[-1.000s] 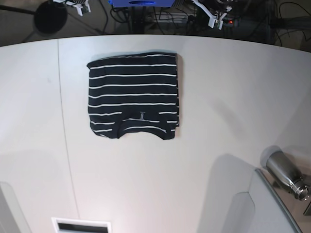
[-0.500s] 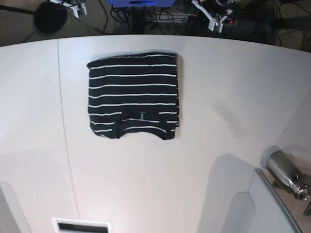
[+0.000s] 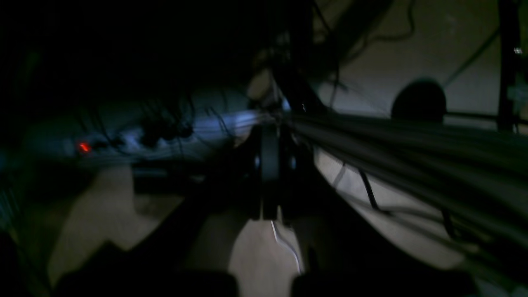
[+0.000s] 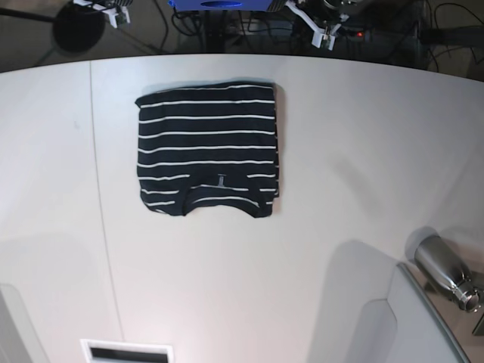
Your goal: Layout the t-shirt on the table in an organized manner, then fold the t-shirt properly
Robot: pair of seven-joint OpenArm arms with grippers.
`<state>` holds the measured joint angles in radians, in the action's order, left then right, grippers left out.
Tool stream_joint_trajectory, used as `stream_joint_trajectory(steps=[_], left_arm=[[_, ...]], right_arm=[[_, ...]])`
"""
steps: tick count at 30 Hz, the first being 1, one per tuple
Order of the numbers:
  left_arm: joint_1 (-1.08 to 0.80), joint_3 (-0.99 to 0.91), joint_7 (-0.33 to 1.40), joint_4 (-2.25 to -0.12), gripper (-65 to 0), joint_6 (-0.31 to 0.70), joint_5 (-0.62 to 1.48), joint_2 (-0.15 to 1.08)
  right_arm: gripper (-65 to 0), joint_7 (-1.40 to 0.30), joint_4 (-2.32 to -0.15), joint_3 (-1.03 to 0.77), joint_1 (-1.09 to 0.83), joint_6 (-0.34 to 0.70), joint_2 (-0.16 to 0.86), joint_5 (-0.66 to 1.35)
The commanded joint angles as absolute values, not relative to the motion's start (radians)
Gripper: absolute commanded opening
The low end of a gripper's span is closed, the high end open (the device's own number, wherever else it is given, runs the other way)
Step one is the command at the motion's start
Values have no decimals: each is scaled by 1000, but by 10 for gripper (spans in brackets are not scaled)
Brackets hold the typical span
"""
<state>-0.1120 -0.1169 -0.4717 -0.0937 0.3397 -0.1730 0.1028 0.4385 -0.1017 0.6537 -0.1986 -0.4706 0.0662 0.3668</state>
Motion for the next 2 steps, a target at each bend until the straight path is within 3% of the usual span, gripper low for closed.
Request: stream_joint_trajectory(steps=[1,2], left_arm=[[-120,-117,-483,-93,-650,343,-173,108],[-124,-117,-483,-93,-650,343,-173,107]], right_arm=[[-642,450,-102,651,-214,-481,67,371],[-642,450,-102,651,-219,-481,68,371]])
